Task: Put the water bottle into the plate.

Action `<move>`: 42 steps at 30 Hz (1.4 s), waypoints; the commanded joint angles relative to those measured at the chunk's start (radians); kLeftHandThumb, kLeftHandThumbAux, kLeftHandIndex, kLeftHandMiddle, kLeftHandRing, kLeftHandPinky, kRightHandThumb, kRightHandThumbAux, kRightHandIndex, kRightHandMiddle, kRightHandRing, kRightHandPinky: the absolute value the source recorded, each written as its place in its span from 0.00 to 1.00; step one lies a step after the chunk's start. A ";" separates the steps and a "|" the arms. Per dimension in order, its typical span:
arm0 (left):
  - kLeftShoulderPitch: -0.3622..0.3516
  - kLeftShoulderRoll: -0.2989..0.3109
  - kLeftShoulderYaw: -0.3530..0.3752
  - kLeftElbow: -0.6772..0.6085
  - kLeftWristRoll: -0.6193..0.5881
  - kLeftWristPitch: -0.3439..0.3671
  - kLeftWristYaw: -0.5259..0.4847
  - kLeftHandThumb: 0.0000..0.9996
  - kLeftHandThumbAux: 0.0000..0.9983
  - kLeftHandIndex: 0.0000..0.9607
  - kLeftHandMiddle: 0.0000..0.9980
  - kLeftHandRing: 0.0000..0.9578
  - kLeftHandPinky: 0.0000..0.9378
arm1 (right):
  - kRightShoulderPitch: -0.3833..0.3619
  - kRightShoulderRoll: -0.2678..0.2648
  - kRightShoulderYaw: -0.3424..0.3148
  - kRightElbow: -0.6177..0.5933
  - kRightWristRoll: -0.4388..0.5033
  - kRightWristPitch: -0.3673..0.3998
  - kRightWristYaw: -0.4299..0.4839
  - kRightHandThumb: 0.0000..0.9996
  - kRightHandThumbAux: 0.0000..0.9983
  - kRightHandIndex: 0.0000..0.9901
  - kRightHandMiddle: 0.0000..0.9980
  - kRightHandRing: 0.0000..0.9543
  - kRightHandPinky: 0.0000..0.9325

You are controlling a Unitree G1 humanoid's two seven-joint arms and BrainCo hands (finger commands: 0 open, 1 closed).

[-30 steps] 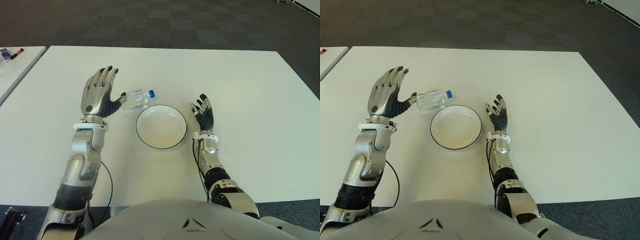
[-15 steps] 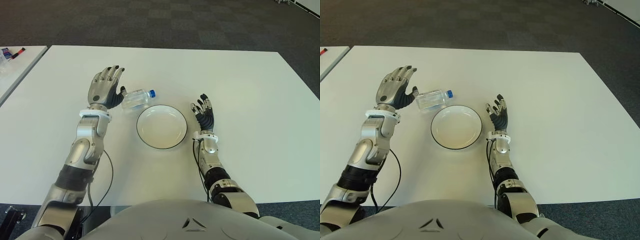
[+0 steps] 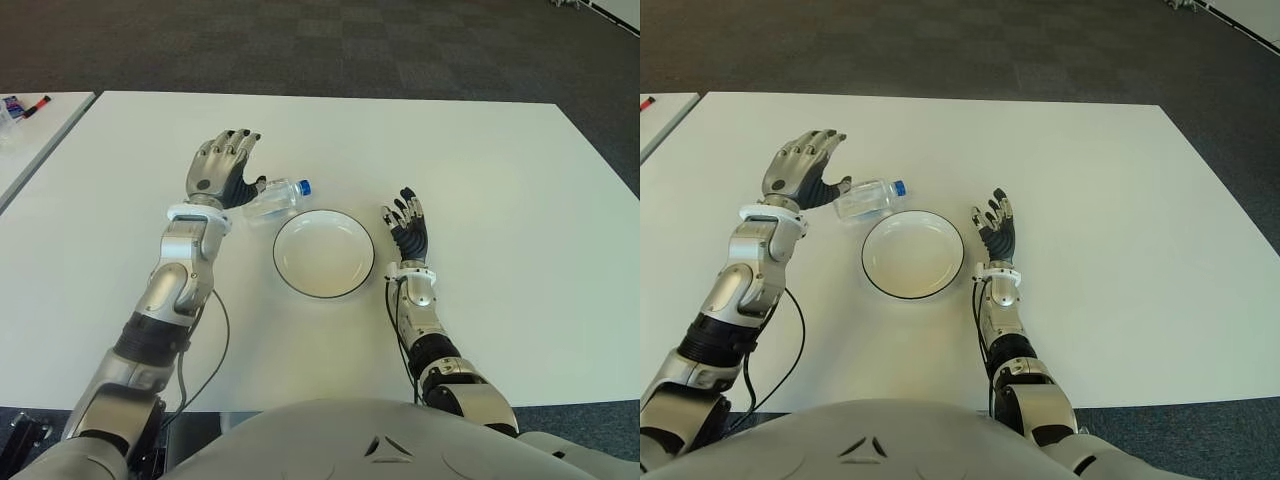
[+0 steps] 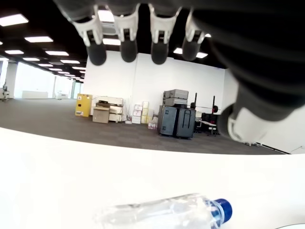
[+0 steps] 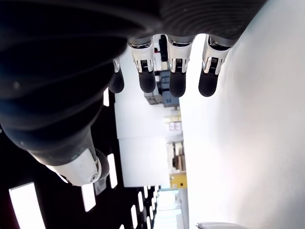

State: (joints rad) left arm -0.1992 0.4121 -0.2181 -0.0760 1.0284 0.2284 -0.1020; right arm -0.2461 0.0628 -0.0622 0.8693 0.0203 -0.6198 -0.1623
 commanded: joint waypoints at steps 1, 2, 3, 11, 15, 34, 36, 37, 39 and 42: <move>-0.030 0.011 -0.021 0.050 -0.019 0.007 -0.042 0.53 0.57 0.00 0.09 0.08 0.14 | 0.056 0.040 -0.006 0.053 0.006 0.041 -0.001 0.05 0.72 0.09 0.10 0.10 0.14; -0.034 0.011 -0.023 0.057 -0.022 0.007 -0.044 0.53 0.57 0.00 0.09 0.08 0.14 | 0.056 0.040 -0.006 0.053 0.006 0.042 -0.001 0.05 0.72 0.09 0.10 0.10 0.14; -0.037 0.012 -0.026 0.062 -0.024 0.007 -0.045 0.53 0.57 0.00 0.09 0.08 0.14 | 0.056 0.039 -0.006 0.052 0.006 0.043 -0.001 0.05 0.72 0.09 0.10 0.10 0.14; -0.065 0.013 -0.041 0.111 -0.056 -0.004 -0.039 0.54 0.56 0.00 0.10 0.10 0.18 | 0.055 0.037 -0.006 0.054 0.005 0.046 -0.002 0.05 0.72 0.08 0.09 0.10 0.14; -0.078 0.011 -0.048 0.129 -0.076 -0.007 -0.039 0.55 0.56 0.00 0.11 0.12 0.20 | 0.055 0.036 -0.004 0.056 0.003 0.047 -0.002 0.05 0.71 0.08 0.09 0.10 0.14; -0.142 0.009 -0.084 0.150 -0.142 0.026 -0.161 0.54 0.52 0.00 0.09 0.11 0.19 | 0.050 0.035 -0.004 0.062 0.002 0.050 -0.001 0.05 0.71 0.08 0.09 0.10 0.14; -0.149 0.009 -0.088 0.157 -0.147 0.025 -0.165 0.54 0.51 0.00 0.09 0.11 0.19 | 0.049 0.036 -0.006 0.063 0.003 0.051 -0.001 0.06 0.72 0.08 0.09 0.10 0.15; -0.152 0.010 -0.089 0.160 -0.150 0.024 -0.167 0.54 0.50 0.00 0.08 0.10 0.17 | 0.049 0.037 -0.006 0.063 0.004 0.052 -0.002 0.06 0.72 0.08 0.09 0.10 0.15; -0.156 0.012 -0.091 0.164 -0.157 0.021 -0.170 0.53 0.49 0.00 0.07 0.09 0.16 | 0.049 0.037 -0.007 0.063 0.006 0.052 -0.002 0.06 0.72 0.08 0.09 0.10 0.15; -0.163 0.014 -0.093 0.174 -0.169 0.013 -0.171 0.53 0.48 0.00 0.06 0.07 0.14 | 0.049 0.037 -0.007 0.064 0.006 0.052 -0.001 0.06 0.73 0.08 0.09 0.10 0.15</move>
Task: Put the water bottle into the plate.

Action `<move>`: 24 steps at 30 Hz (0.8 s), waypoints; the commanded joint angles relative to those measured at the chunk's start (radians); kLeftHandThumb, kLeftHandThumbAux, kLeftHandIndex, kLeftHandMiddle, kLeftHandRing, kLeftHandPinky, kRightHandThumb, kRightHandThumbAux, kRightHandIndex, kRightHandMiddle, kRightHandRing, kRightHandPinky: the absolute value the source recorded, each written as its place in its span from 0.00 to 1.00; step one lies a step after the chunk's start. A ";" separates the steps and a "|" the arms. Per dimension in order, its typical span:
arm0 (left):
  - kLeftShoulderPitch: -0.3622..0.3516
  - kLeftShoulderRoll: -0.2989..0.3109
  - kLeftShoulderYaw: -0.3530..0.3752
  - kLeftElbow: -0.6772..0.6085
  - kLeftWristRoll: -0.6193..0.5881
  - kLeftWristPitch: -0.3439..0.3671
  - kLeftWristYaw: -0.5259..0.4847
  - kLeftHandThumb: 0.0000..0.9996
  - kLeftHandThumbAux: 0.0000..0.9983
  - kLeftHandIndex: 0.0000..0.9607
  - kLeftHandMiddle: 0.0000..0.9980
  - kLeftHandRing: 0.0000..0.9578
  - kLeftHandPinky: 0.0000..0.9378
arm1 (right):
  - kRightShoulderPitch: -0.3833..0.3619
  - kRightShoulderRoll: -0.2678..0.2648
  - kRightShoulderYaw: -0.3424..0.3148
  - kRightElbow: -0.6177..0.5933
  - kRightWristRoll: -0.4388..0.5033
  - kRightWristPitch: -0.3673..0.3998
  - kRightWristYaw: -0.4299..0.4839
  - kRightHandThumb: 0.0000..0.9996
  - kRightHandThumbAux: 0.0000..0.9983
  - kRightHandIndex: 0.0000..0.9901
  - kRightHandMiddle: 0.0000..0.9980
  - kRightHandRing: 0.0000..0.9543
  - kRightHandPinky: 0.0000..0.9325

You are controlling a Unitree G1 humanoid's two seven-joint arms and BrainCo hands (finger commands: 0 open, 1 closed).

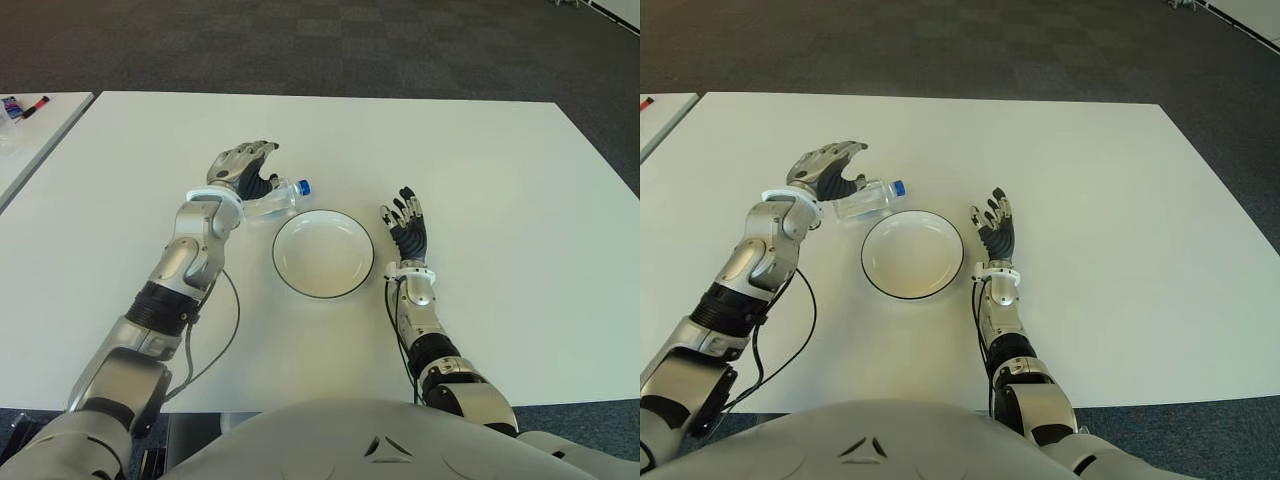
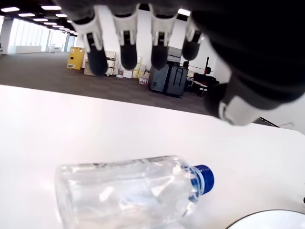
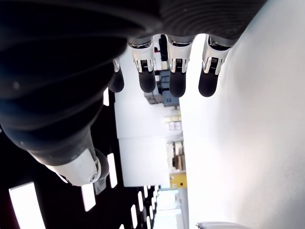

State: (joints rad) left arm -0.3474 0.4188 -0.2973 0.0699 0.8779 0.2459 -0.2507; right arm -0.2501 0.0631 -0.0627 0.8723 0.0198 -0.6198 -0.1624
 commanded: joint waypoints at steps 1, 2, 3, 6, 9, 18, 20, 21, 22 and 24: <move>-0.017 0.009 -0.014 0.033 -0.023 -0.008 -0.021 0.53 0.47 0.00 0.05 0.07 0.13 | 0.053 0.037 -0.007 0.062 0.007 0.051 0.000 0.06 0.73 0.08 0.09 0.10 0.14; -0.018 0.010 -0.014 0.036 -0.025 -0.010 -0.020 0.53 0.47 0.00 0.04 0.06 0.12 | 0.053 0.037 -0.007 0.063 0.007 0.051 0.000 0.05 0.73 0.08 0.09 0.10 0.14; -0.019 0.011 -0.015 0.038 -0.027 -0.011 -0.019 0.54 0.47 0.00 0.04 0.06 0.12 | 0.053 0.037 -0.007 0.063 0.007 0.051 0.000 0.05 0.73 0.08 0.09 0.10 0.14; -0.021 0.013 -0.015 0.047 -0.038 -0.020 -0.018 0.54 0.46 0.00 0.03 0.04 0.11 | 0.054 0.039 -0.008 0.062 0.009 0.045 0.001 0.05 0.73 0.08 0.09 0.10 0.14; -0.022 0.015 -0.016 0.059 -0.049 -0.031 -0.015 0.55 0.47 0.00 0.02 0.03 0.09 | 0.054 0.040 -0.008 0.061 0.008 0.042 0.000 0.05 0.73 0.08 0.09 0.10 0.15; -0.024 0.027 -0.015 0.115 -0.081 -0.090 0.016 0.43 0.56 0.00 0.00 0.00 0.07 | 0.054 0.038 -0.005 0.063 0.001 0.044 -0.007 0.05 0.72 0.08 0.09 0.10 0.15; -0.024 0.029 -0.014 0.126 -0.085 -0.105 0.026 0.31 0.62 0.00 0.00 0.00 0.06 | 0.053 0.037 -0.005 0.065 0.001 0.046 -0.007 0.05 0.72 0.08 0.09 0.10 0.14; -0.023 0.030 -0.013 0.131 -0.088 -0.113 0.030 0.29 0.63 0.00 0.00 0.00 0.06 | 0.052 0.037 -0.005 0.065 0.001 0.047 -0.007 0.05 0.72 0.08 0.09 0.10 0.14; -0.023 0.030 -0.013 0.135 -0.090 -0.118 0.033 0.24 0.66 0.00 0.00 0.00 0.05 | 0.052 0.037 -0.006 0.066 0.001 0.047 -0.007 0.05 0.72 0.08 0.09 0.10 0.14; -0.023 0.032 -0.012 0.144 -0.094 -0.129 0.038 0.17 0.70 0.00 0.00 0.00 0.04 | 0.052 0.037 -0.006 0.066 0.001 0.046 -0.007 0.05 0.71 0.08 0.09 0.10 0.15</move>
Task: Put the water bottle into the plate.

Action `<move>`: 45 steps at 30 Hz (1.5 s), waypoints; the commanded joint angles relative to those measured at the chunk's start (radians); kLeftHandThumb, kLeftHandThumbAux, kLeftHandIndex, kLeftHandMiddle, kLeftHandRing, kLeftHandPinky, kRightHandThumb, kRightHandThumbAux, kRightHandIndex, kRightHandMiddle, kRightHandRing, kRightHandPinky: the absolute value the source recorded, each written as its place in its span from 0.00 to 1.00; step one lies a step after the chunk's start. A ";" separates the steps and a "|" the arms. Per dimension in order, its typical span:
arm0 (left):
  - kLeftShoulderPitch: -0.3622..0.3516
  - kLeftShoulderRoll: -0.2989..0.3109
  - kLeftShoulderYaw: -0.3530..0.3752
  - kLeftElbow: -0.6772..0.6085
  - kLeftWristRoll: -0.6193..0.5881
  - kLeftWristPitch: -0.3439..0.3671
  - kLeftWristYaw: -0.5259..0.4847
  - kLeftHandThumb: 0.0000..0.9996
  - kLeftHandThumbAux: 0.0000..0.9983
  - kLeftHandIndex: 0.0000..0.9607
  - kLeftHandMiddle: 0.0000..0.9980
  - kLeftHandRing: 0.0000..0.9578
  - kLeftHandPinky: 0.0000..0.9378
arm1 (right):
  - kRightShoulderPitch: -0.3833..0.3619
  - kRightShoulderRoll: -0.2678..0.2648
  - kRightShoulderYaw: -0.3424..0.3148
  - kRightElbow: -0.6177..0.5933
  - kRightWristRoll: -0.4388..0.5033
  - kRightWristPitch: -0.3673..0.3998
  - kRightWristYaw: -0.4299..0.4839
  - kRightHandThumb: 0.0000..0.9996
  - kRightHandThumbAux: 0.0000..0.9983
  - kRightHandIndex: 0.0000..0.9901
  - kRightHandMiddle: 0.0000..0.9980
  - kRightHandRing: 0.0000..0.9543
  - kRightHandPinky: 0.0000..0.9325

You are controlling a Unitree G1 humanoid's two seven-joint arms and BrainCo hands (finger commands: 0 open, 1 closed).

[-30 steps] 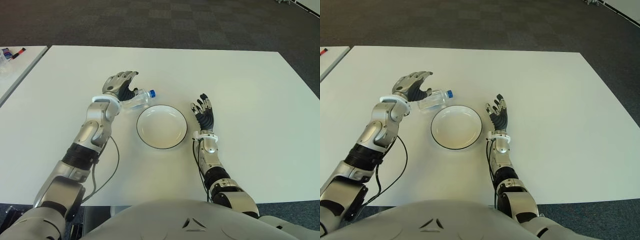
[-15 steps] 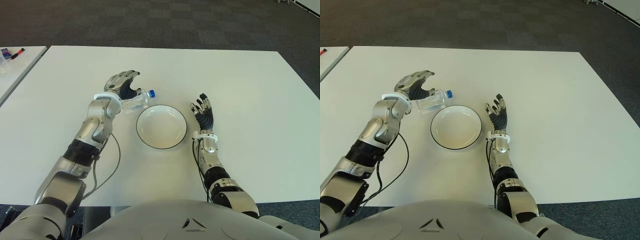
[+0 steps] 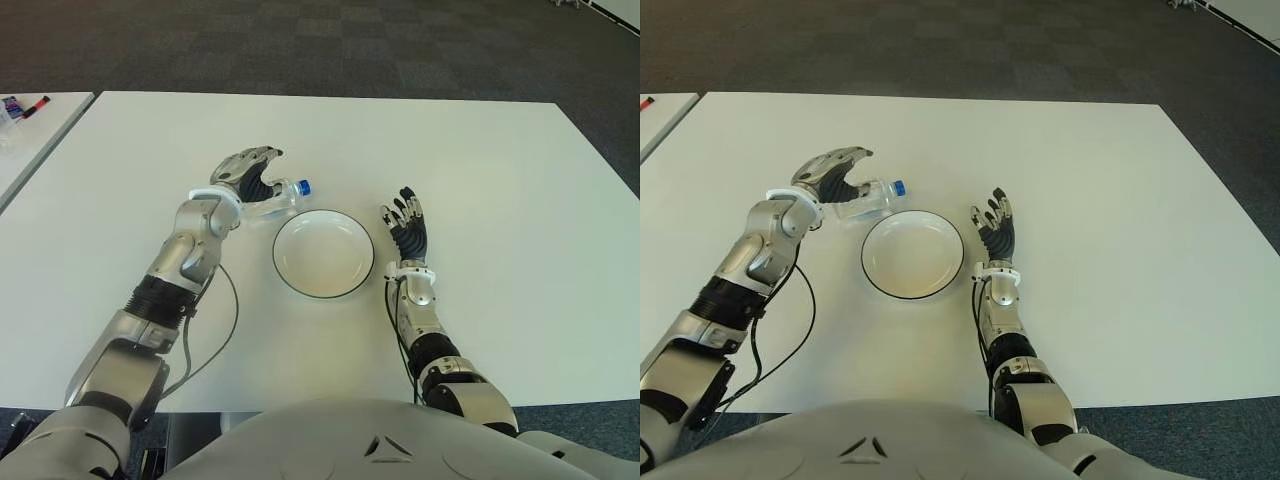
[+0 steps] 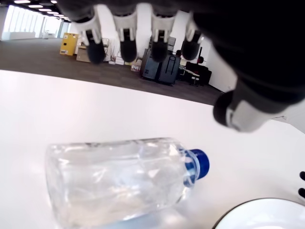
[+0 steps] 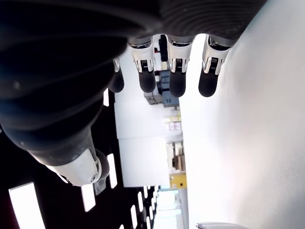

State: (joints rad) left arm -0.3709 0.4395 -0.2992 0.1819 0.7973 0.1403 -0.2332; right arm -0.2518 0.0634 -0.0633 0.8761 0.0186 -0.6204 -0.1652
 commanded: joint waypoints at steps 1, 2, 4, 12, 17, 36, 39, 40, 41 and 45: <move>0.000 0.012 -0.010 0.034 -0.015 -0.027 0.022 0.12 0.72 0.00 0.00 0.00 0.04 | 0.054 0.037 -0.005 0.063 0.003 0.046 -0.004 0.05 0.71 0.08 0.09 0.10 0.15; 0.001 0.013 -0.010 0.040 -0.018 -0.034 0.025 0.08 0.74 0.00 0.00 0.00 0.03 | 0.053 0.037 -0.006 0.063 0.003 0.045 -0.003 0.05 0.71 0.08 0.09 0.10 0.15; 0.002 0.014 -0.009 0.051 -0.024 -0.045 0.029 0.04 0.77 0.00 0.00 0.00 0.02 | 0.053 0.037 -0.006 0.064 0.005 0.044 -0.001 0.05 0.71 0.08 0.09 0.10 0.15; 0.001 0.011 -0.002 0.069 -0.049 -0.059 0.028 0.00 0.82 0.00 0.00 0.00 0.02 | 0.047 0.038 -0.010 0.074 0.008 0.037 0.000 0.05 0.71 0.08 0.09 0.10 0.15; 0.002 0.011 -0.001 0.075 -0.061 -0.064 0.030 0.00 0.83 0.00 0.00 0.00 0.02 | 0.047 0.040 -0.011 0.075 0.008 0.031 0.000 0.05 0.72 0.09 0.10 0.10 0.15; -0.012 0.000 -0.011 0.137 -0.094 -0.060 0.027 0.00 0.86 0.00 0.00 0.00 0.01 | 0.045 0.038 -0.010 0.079 0.006 0.033 -0.002 0.05 0.72 0.09 0.10 0.11 0.15; -0.017 -0.003 -0.013 0.154 -0.098 -0.059 0.027 0.00 0.86 0.00 0.00 0.00 0.01 | 0.045 0.039 -0.011 0.080 0.008 0.031 0.000 0.05 0.72 0.09 0.10 0.11 0.15; -0.021 -0.005 -0.014 0.164 -0.099 -0.059 0.028 0.00 0.86 0.00 0.00 0.00 0.01 | 0.045 0.039 -0.011 0.080 0.008 0.030 0.000 0.05 0.72 0.09 0.10 0.10 0.15; -0.023 -0.007 -0.015 0.171 -0.100 -0.059 0.030 0.00 0.86 0.00 0.00 0.00 0.01 | 0.045 0.039 -0.011 0.080 0.008 0.030 0.000 0.05 0.72 0.09 0.10 0.10 0.15; -0.036 -0.016 -0.019 0.206 -0.102 -0.058 0.037 0.00 0.87 0.00 0.00 0.00 0.02 | 0.044 0.040 -0.012 0.083 0.009 0.029 -0.002 0.06 0.72 0.09 0.10 0.10 0.15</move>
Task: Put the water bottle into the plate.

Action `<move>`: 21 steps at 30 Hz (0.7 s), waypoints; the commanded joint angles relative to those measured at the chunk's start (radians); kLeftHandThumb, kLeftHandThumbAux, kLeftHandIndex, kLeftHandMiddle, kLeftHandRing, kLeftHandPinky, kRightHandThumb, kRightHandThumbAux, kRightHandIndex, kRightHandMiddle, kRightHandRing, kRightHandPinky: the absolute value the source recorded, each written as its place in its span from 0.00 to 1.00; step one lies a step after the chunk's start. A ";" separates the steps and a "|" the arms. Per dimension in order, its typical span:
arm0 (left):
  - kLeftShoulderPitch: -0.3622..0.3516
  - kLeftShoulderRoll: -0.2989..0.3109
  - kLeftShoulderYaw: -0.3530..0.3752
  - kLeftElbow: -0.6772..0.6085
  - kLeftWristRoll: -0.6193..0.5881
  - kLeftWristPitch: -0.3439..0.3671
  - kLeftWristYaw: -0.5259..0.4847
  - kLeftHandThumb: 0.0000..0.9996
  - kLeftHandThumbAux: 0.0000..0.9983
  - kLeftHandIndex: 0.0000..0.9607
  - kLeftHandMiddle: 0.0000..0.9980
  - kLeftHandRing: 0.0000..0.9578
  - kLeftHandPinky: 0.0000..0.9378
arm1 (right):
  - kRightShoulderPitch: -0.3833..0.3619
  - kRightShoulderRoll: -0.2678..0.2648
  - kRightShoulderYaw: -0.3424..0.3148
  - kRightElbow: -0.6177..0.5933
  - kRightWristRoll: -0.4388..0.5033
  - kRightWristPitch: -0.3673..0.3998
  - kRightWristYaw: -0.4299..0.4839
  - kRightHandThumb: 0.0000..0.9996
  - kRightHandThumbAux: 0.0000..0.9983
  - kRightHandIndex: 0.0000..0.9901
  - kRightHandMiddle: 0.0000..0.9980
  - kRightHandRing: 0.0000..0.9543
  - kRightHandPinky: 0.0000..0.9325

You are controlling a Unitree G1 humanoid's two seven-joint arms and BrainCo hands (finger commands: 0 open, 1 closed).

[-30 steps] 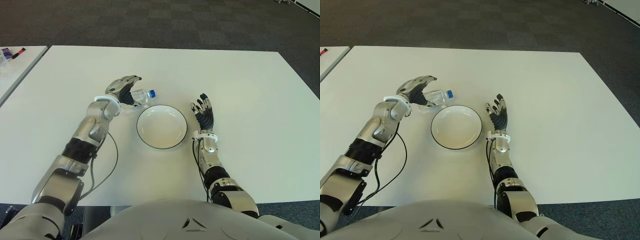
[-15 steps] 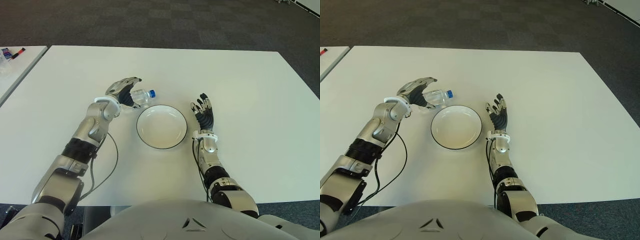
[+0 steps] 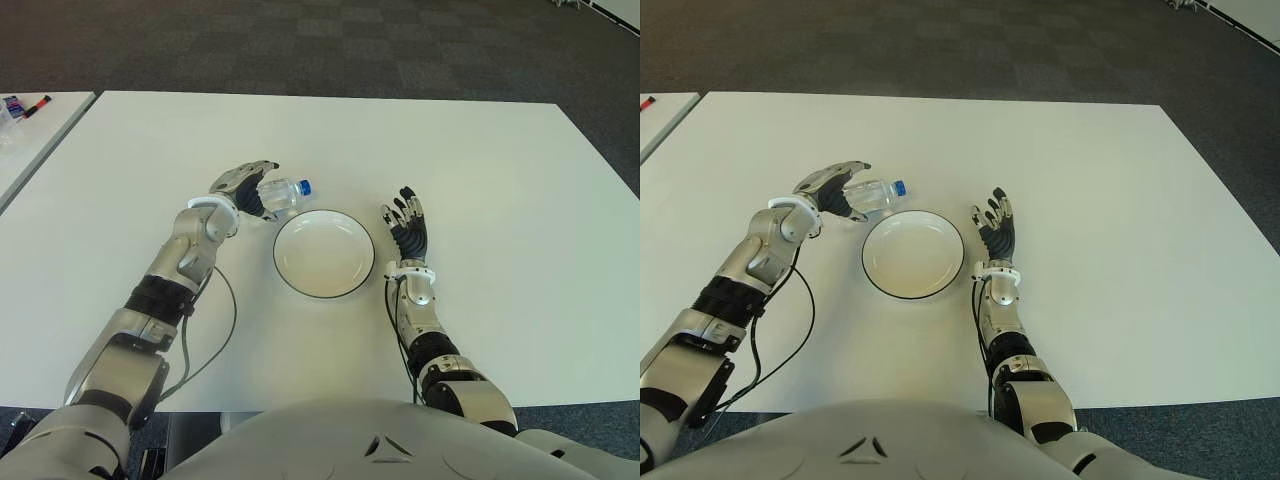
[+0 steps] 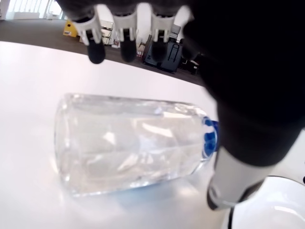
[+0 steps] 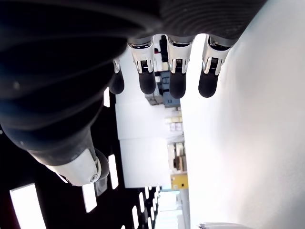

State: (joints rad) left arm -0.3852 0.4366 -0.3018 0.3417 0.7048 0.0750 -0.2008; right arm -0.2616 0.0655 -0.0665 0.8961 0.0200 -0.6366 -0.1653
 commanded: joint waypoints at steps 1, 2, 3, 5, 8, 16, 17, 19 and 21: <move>-0.024 -0.015 -0.016 0.053 -0.011 0.008 0.008 0.00 0.87 0.00 0.00 0.00 0.02 | 0.054 0.038 -0.009 0.064 0.007 0.045 -0.003 0.06 0.72 0.09 0.10 0.10 0.15; -0.026 -0.017 -0.015 0.057 -0.012 0.008 0.010 0.00 0.87 0.00 0.00 0.00 0.02 | 0.053 0.039 -0.009 0.064 0.007 0.045 -0.003 0.06 0.72 0.09 0.10 0.11 0.15; -0.029 -0.019 -0.016 0.068 -0.013 0.005 0.015 0.00 0.87 0.00 0.00 0.00 0.02 | 0.053 0.039 -0.009 0.065 0.007 0.044 -0.003 0.06 0.72 0.09 0.10 0.11 0.15; -0.036 -0.023 -0.016 0.089 -0.014 -0.001 0.027 0.00 0.87 0.00 0.00 0.00 0.03 | 0.054 0.038 -0.008 0.065 0.006 0.043 -0.003 0.06 0.72 0.09 0.10 0.10 0.15; -0.045 -0.027 -0.018 0.123 -0.017 -0.015 0.049 0.00 0.88 0.00 0.00 0.00 0.05 | 0.054 0.038 -0.007 0.066 0.005 0.043 -0.002 0.06 0.72 0.09 0.10 0.10 0.15; -0.081 -0.038 -0.036 0.248 -0.026 -0.072 0.123 0.00 0.90 0.00 0.00 0.00 0.05 | 0.054 0.038 -0.007 0.067 0.005 0.035 -0.001 0.05 0.71 0.09 0.10 0.10 0.15; -0.085 -0.039 -0.038 0.261 -0.028 -0.079 0.131 0.00 0.90 0.00 0.00 0.00 0.06 | 0.053 0.038 -0.007 0.068 0.006 0.035 -0.001 0.05 0.71 0.09 0.10 0.10 0.15; -0.089 -0.040 -0.039 0.280 -0.032 -0.091 0.143 0.00 0.90 0.00 0.00 0.00 0.06 | 0.053 0.038 -0.008 0.070 0.006 0.033 -0.001 0.05 0.71 0.09 0.10 0.10 0.15; -0.093 -0.042 -0.040 0.295 -0.035 -0.099 0.152 0.00 0.90 0.00 0.00 0.00 0.07 | 0.052 0.039 -0.008 0.071 0.007 0.032 -0.001 0.05 0.71 0.09 0.10 0.10 0.15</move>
State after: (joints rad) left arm -0.4617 0.4014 -0.3328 0.6008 0.6803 -0.0083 -0.0677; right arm -0.2683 0.0663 -0.0665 0.9064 0.0201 -0.6425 -0.1653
